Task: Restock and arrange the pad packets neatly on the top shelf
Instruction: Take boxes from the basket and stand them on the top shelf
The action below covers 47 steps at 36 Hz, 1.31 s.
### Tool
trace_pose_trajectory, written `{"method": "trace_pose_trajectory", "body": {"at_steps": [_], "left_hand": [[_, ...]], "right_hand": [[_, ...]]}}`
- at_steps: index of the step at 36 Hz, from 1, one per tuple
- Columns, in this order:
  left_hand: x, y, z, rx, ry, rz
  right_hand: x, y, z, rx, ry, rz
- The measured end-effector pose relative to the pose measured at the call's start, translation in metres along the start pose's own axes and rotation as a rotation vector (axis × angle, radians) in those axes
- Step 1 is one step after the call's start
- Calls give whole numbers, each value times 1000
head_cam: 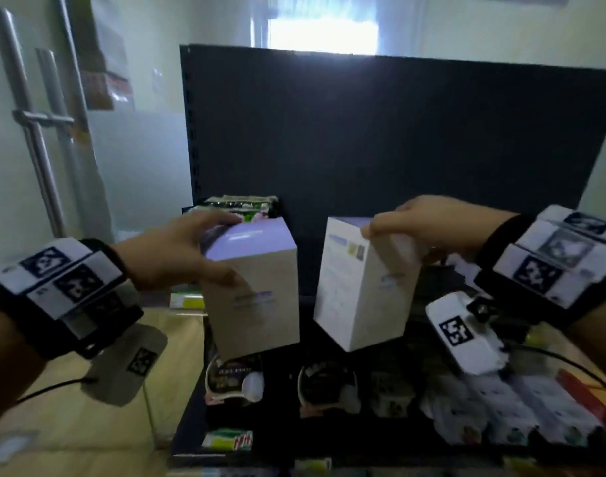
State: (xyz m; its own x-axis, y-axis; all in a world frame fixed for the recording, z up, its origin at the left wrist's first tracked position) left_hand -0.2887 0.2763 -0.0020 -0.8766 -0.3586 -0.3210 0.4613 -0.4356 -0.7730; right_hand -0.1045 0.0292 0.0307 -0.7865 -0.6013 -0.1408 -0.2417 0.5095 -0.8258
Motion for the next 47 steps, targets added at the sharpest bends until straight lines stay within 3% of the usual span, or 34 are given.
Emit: {"method": "trace_pose_trajectory", "body": {"at_steps": [7,17,27,33,41,47], "left_hand": [[-69,4,49,-77,-19,197],[-166,56,51,-153,-230,219],[-211,95,33,-308,-344,83],[-231,104,29,-387,-259,-7],[-256,107,27,-756,-130,-138],[-270,108,26,-847,-177,-280]], "right_hand": [[-60,-62,43,-68,71,238],[-161,-46,90,90,86,188],[-224,6,87,196,57,83],[-231,15,85,221,87,59],[-217,7,82,542,-17,-87],[-232,-6,79,574,-121,-218]]}}
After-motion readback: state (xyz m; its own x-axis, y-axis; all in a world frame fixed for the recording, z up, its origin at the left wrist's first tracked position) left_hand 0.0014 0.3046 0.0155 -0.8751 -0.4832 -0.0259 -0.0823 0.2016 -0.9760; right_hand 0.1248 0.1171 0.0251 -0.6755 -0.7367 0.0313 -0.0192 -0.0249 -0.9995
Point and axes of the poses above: each hand's wrist, its own x-axis away from the middle knuckle, its own y-axis out of the palm, z = x × y, the point moved 5 cm from there along -x, towards the middle knuckle, and after that the axes turned 6 degrees about z, right-handed, at the moved point
